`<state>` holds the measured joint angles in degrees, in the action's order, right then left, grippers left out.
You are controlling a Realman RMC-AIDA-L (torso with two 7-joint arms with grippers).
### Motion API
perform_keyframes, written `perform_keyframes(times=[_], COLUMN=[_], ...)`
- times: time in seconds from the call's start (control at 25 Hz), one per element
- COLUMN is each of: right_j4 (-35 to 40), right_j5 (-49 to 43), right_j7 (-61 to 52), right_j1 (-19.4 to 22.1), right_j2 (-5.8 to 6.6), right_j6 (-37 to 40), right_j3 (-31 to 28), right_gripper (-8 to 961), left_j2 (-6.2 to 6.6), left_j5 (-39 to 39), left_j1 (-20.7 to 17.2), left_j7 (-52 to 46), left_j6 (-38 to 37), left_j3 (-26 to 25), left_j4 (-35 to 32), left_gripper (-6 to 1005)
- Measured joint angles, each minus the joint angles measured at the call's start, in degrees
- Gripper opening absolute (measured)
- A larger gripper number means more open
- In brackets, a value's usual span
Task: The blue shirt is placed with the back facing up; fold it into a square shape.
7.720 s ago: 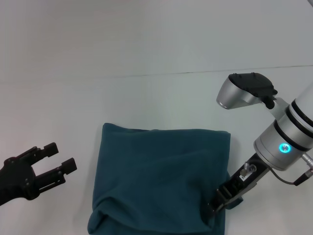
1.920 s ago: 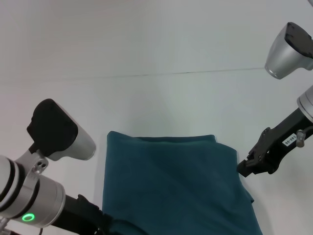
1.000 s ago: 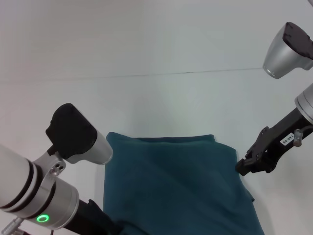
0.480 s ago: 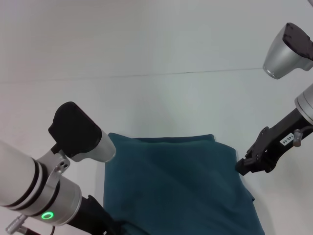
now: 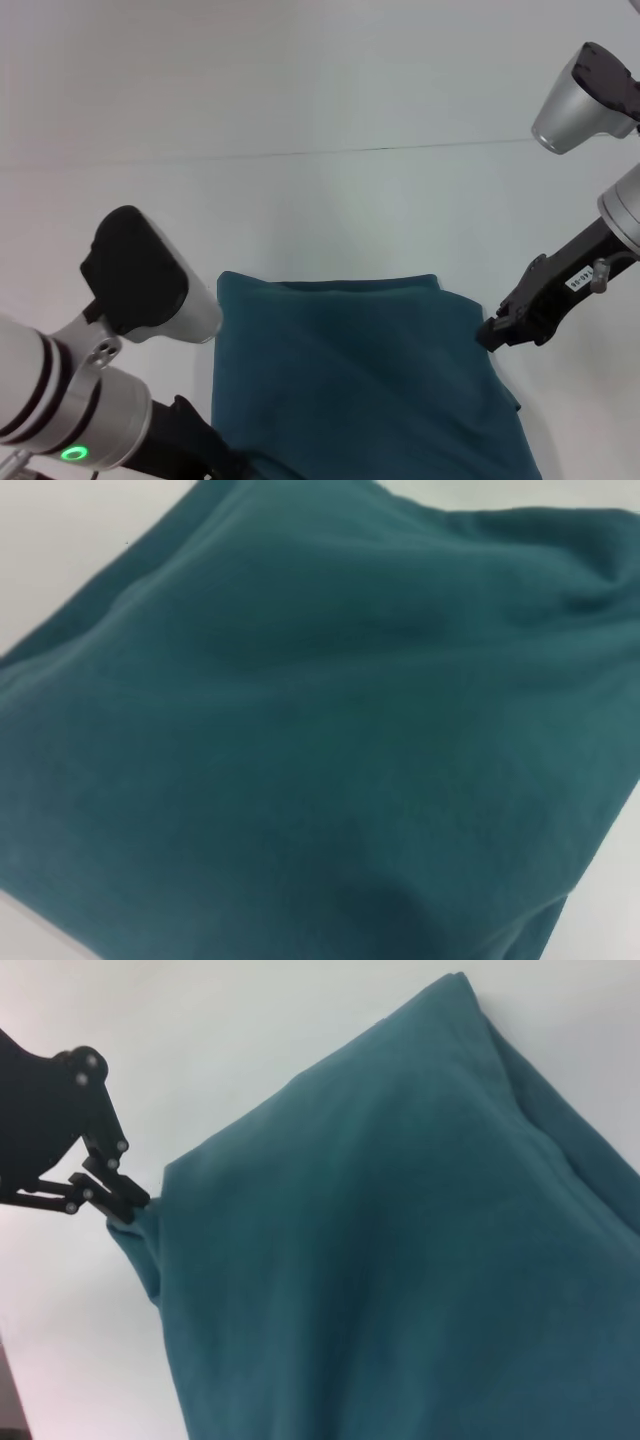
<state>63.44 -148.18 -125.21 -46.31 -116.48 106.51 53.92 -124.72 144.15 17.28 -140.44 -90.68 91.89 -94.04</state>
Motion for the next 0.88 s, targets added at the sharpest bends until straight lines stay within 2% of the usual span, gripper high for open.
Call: perform_keyframes(times=[0.36,0.8,0.88], right_j4=[0.0,0.3,0.34], right_j5=[0.0,0.0,0.0], right_j7=[-0.88,-1.46,-1.5], right_j1=[-0.9,-1.15,-1.13], right_j2=[-0.1,-0.39,-0.4], right_j6=[0.14,0.29,0.29], right_j3=[0.1,1.43,1.44], right_gripper=[0,-1,-1], left_j2=[0.0,0.0,0.01], left_j5=[-2.46,-1.59,-1.22], left_j1=[-2.94,-1.65,-1.41], left_j7=[3.98,0.13,-0.51], left_j6=[0.21,-0.65,-1.34], left_j3=[-0.69,-2.15,-1.98], left_j4=[-0.57,-1.0,-1.07], left_gripper=[57,62,90])
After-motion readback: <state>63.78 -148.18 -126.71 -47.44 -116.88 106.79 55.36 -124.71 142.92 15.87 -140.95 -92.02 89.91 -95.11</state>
